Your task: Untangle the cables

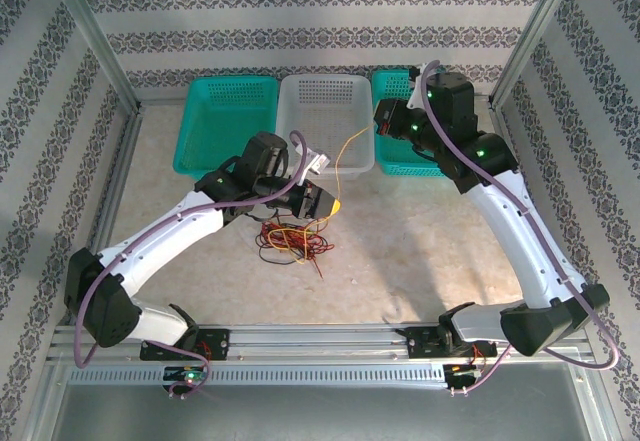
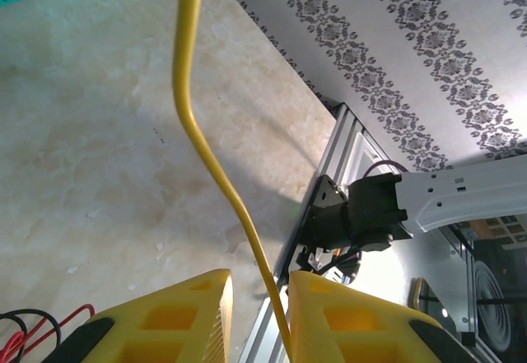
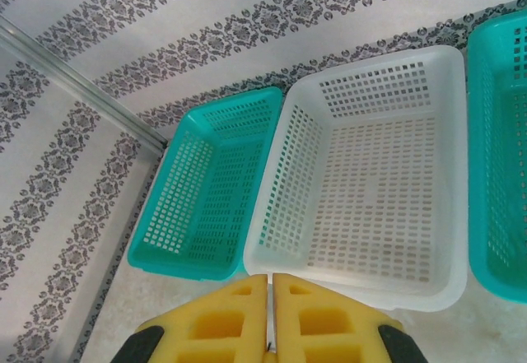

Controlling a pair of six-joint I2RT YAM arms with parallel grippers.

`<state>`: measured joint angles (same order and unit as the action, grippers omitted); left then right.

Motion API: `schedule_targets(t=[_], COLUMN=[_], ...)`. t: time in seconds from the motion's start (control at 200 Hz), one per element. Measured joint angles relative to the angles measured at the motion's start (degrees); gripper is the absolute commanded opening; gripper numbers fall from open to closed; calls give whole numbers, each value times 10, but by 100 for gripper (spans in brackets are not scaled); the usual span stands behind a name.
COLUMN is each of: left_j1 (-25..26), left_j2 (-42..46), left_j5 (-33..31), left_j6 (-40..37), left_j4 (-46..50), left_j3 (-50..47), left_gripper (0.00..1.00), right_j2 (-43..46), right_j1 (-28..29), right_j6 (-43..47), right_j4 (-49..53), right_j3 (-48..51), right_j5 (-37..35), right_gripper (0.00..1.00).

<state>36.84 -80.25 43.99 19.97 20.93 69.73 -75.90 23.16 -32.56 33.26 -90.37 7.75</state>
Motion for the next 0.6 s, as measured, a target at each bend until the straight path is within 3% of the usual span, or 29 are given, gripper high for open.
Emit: schedule_targets(t=[0.24, 0.6], left_j1=[3, 3], left_j2=[-2, -2], left_j5=[-45, -79], left_j6=[12, 15], left_j4=[-10, -37], left_j3=[-7, -24], left_gripper=[0, 0], right_j2=[0, 0], right_j1=[3, 4], right_j6=[0, 0], right_j4=[0, -3], right_j3=[0, 0], right_j5=[-6, -9], right_gripper=[0, 0])
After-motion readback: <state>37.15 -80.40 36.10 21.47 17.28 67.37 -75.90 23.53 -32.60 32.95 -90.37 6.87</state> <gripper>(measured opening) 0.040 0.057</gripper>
